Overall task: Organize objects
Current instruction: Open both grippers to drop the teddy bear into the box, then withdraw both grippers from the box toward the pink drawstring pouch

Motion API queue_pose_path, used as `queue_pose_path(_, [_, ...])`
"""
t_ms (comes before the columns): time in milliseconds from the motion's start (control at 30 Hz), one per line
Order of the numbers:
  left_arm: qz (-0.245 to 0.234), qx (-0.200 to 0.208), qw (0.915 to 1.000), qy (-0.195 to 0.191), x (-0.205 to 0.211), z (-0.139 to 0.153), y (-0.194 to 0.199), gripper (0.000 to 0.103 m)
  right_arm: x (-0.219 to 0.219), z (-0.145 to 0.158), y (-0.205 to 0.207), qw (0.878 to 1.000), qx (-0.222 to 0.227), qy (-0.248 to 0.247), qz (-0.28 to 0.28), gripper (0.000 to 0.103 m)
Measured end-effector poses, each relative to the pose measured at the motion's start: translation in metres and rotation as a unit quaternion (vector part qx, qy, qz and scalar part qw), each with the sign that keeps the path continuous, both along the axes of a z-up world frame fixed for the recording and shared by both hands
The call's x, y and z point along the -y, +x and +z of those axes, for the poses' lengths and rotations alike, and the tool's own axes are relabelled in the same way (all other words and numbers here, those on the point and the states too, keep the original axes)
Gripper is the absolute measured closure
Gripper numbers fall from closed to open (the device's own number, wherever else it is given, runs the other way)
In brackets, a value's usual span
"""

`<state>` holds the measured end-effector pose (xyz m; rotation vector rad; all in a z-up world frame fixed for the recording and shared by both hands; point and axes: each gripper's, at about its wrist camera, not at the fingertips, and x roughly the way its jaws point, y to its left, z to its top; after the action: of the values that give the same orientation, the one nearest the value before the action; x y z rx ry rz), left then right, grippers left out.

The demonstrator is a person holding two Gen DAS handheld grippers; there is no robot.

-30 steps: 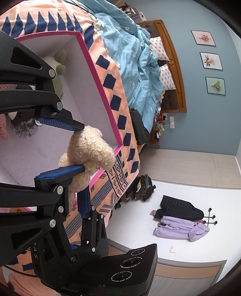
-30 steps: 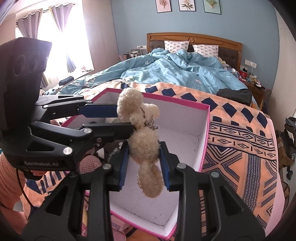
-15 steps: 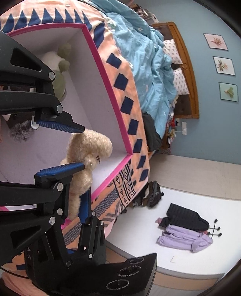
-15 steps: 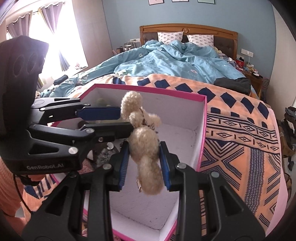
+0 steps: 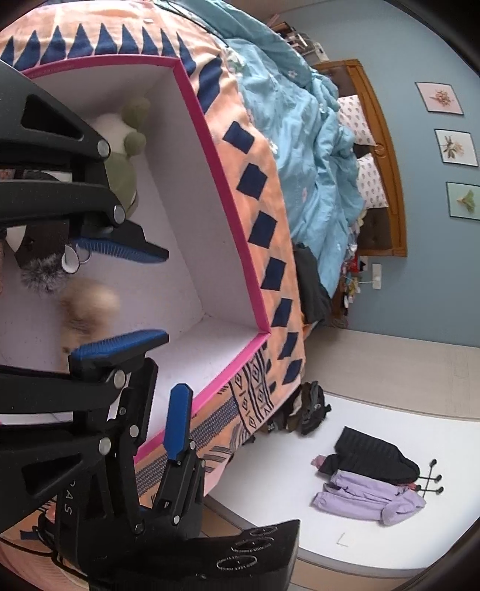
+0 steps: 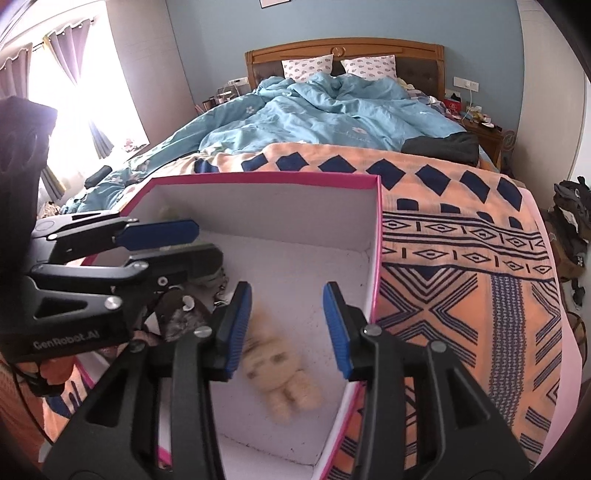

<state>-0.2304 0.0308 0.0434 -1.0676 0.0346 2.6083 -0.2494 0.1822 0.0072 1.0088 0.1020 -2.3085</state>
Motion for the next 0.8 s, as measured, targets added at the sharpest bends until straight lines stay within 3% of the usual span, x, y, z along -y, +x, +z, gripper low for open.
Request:
queue_pose_path(167, [-0.007, -0.041, 0.9991, 0.005, 0.001, 0.012, 0.023, 0.042, -0.009, 0.01, 0.019, 1.0, -0.013, -0.016, 0.011, 0.058])
queue_pose_path(233, [-0.013, -0.06, 0.9981, 0.01, 0.002, 0.019, 0.037, 0.041, -0.013, 0.015, 0.029, 0.999, -0.02, -0.024, 0.017, 0.053])
queue_pose_path(333, [-0.024, -0.091, 0.9952, 0.024, 0.004, 0.03, 0.064, 0.027, -0.021, 0.024, 0.049, 0.998, -0.032, -0.044, 0.033, 0.051])
queue_pose_path(500, [-0.058, -0.144, 0.9865, 0.05, 0.006, 0.046, 0.118, 0.018, -0.037, 0.036, 0.095, 0.993, -0.056, -0.077, 0.071, 0.047])
queue_pose_path(733, [-0.075, -0.145, 0.9851, 0.054, 0.004, 0.034, 0.156, 0.016, -0.058, 0.022, 0.142, 0.988, -0.042, -0.105, 0.107, 0.043])
queue_pose_path(767, [-0.074, -0.142, 0.9853, 0.06, 0.005, 0.03, 0.159, 0.004, -0.061, 0.013, 0.146, 0.988, -0.031, -0.107, 0.104, 0.043])
queue_pose_path(800, [-0.071, -0.139, 0.9854, 0.068, 0.006, 0.026, 0.161, 0.0, -0.063, 0.007, 0.149, 0.989, -0.023, -0.107, 0.102, 0.043])
